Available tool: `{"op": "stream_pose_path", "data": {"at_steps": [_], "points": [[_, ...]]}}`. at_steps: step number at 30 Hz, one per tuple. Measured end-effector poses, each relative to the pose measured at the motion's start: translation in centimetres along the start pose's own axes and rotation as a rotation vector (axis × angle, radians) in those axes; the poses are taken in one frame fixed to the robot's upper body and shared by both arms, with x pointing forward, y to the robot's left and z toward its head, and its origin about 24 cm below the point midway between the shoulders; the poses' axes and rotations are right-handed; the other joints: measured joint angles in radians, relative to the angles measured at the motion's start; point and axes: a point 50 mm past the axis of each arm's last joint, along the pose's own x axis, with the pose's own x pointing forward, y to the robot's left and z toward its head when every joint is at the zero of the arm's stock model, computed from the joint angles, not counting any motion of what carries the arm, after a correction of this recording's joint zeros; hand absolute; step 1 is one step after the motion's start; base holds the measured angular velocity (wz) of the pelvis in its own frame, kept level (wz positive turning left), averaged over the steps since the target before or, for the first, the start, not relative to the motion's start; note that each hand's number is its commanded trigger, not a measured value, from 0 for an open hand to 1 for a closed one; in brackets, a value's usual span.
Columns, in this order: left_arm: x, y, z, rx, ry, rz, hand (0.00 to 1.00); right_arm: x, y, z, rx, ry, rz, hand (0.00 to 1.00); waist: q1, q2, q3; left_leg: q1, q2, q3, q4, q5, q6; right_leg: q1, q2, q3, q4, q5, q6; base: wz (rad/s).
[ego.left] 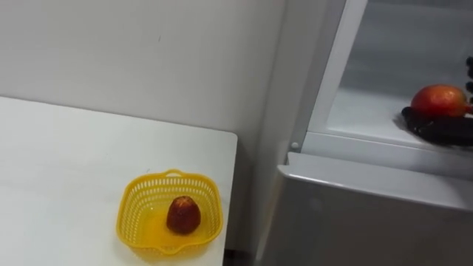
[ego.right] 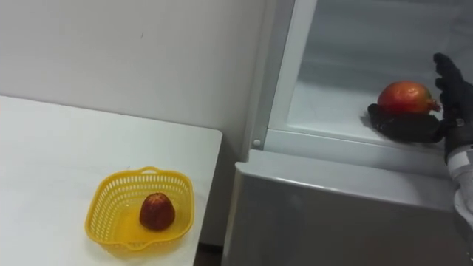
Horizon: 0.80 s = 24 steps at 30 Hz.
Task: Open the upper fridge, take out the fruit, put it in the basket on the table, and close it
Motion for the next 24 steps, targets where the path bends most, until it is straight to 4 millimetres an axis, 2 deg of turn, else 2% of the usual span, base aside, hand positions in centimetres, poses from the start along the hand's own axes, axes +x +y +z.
{"op": "stream_pose_path", "data": {"at_steps": [6,12,20,24], "points": [[0.0,-0.1,-0.2,-0.005,0.017,-0.014,0.0,0.5,-0.1,-0.8,0.014,0.053,0.076,1.0,-0.005,-0.013,-0.0069,0.003,0.001,0.001,0.002,0.0,0.0,0.003,-0.001,-0.002,0.01,0.0,0.0,0.0],[0.0,0.0,-0.4,-0.005,0.021,-0.012,0.0,0.6,-1.3,-1.5,0.046,0.093,0.092,1.0,0.004,-0.025,-0.003,0.003,0.001,0.001,0.002,0.0,0.0,0.003,0.0,0.004,0.008,0.0,0.0,0.0],[0.0,0.1,-0.5,-0.004,0.024,0.001,0.0,0.7,-2.2,-1.1,0.064,0.075,0.078,1.0,0.011,-0.028,0.0002,0.009,0.002,0.001,0.0,0.0,0.0,0.004,0.0,0.008,0.007,0.0,0.0,0.0],[0.0,0.3,-0.2,-0.004,0.013,0.03,0.0,0.7,-2.2,-1.1,0.097,0.074,0.079,1.0,0.01,-0.034,0.0067,0.015,0.002,0.006,-0.001,0.0,0.0,0.007,0.002,0.028,0.007,0.0,0.0,-0.03]]}}
